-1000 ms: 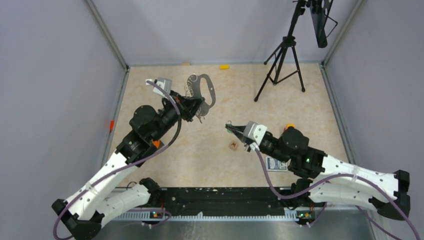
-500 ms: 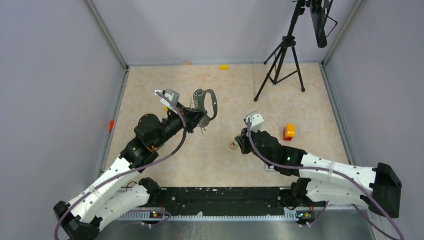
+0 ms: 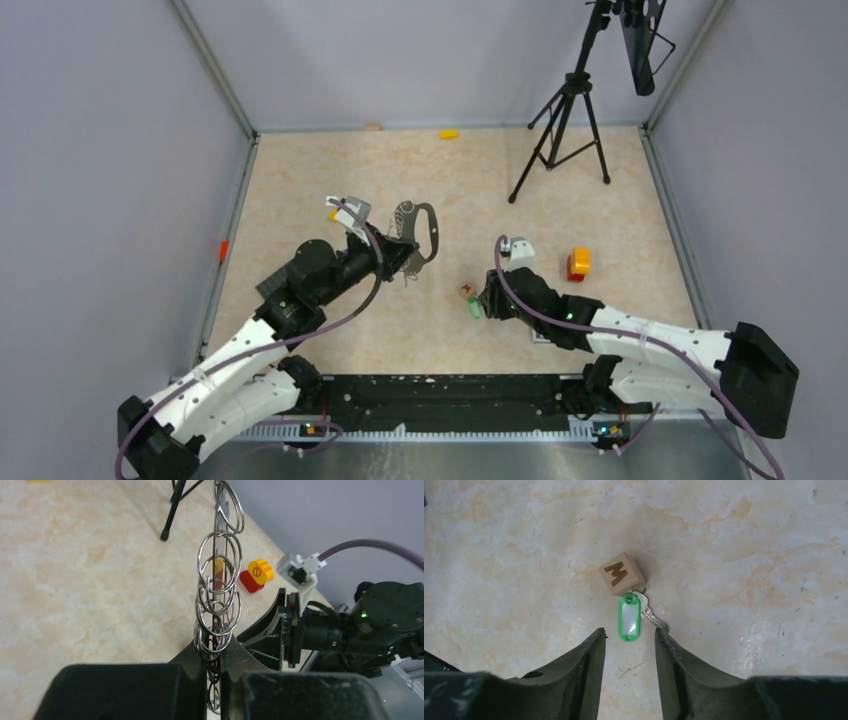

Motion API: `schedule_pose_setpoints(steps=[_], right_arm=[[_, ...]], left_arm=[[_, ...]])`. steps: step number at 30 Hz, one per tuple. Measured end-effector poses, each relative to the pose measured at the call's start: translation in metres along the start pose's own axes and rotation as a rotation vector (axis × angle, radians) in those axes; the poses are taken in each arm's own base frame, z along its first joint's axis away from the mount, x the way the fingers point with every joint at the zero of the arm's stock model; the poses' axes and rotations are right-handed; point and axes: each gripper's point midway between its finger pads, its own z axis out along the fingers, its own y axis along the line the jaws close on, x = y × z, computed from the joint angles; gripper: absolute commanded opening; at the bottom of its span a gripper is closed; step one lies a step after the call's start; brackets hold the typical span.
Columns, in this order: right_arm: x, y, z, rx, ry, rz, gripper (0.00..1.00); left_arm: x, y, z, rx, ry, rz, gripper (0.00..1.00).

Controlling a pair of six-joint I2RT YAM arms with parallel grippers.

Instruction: Remove the keys from the keyring

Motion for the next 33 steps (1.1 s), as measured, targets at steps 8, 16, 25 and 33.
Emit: schedule_pose_setpoints(steps=[8,16,25,33], right_arm=[[-0.001,-0.012,-0.004,0.070,0.012,-0.010,0.46],[-0.024,-0.016,-0.010,0.119,-0.051,0.049,0.46],[-0.021,-0.016,-0.008,0.134,-0.025,0.053,0.47],[-0.023,-0.015,-0.009,0.131,-0.029,0.043,0.49]], left_arm=[[0.077,0.036,0.008,-0.096,0.179,-0.101,0.00],[0.155,0.071,0.004,-0.211,0.364,-0.187,0.01],[0.193,0.097,-0.003,-0.335,0.500,-0.222,0.23],[0.187,0.108,-0.008,-0.389,0.477,-0.209,0.67]])
